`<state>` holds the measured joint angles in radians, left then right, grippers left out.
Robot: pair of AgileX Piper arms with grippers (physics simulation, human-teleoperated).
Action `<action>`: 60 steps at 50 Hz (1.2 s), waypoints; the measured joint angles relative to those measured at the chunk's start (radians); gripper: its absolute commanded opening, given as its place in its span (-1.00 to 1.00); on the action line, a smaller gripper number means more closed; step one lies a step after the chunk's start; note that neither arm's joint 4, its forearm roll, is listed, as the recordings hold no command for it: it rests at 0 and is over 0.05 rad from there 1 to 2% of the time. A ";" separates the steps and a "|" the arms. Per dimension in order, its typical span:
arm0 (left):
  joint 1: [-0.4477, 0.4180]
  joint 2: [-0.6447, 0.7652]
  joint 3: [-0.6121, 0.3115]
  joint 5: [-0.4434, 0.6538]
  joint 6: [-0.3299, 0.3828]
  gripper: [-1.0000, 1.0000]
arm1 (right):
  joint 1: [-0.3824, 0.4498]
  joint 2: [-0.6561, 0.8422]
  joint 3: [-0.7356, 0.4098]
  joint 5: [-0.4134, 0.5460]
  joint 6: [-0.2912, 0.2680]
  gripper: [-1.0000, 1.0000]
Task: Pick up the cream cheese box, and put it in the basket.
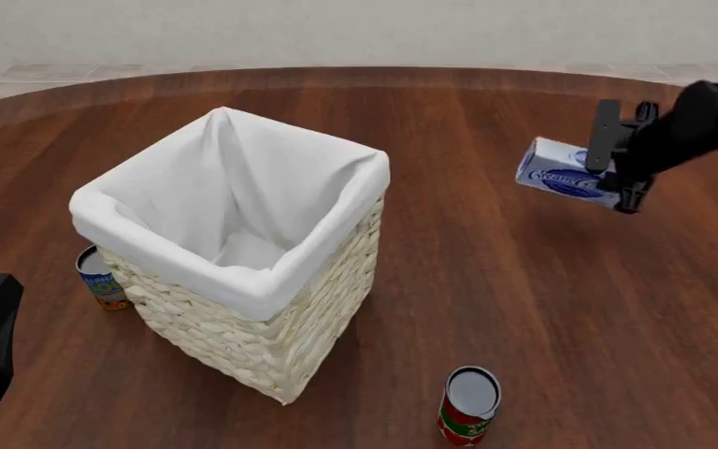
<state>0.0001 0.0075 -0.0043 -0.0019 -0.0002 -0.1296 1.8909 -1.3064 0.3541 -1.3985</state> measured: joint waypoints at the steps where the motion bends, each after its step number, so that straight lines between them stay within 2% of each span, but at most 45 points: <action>1: 0.000 0.000 0.000 0.000 0.000 1.00 | 0.005 -0.008 0.006 -0.009 0.015 -1.00; 9: 0.000 0.000 0.000 0.000 0.000 1.00 | 0.053 -0.094 0.039 -0.052 0.165 -1.00; 26: 0.000 0.000 0.000 0.000 0.000 1.00 | 0.170 -0.312 0.044 -0.060 0.499 -1.00; 32: 0.000 0.000 0.000 0.000 0.000 1.00 | 0.228 -0.384 0.035 -0.043 0.585 -1.00; 42: 0.000 0.000 0.000 0.000 0.000 1.00 | 0.312 -0.451 -0.013 0.009 0.642 -1.00; 60: 0.000 0.000 0.000 0.000 0.000 1.00 | 0.443 -0.463 -0.208 0.153 0.649 -1.00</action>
<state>0.0001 0.0074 -0.0043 -0.0019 -0.0002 0.3130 1.4283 -1.5141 0.5069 -0.7495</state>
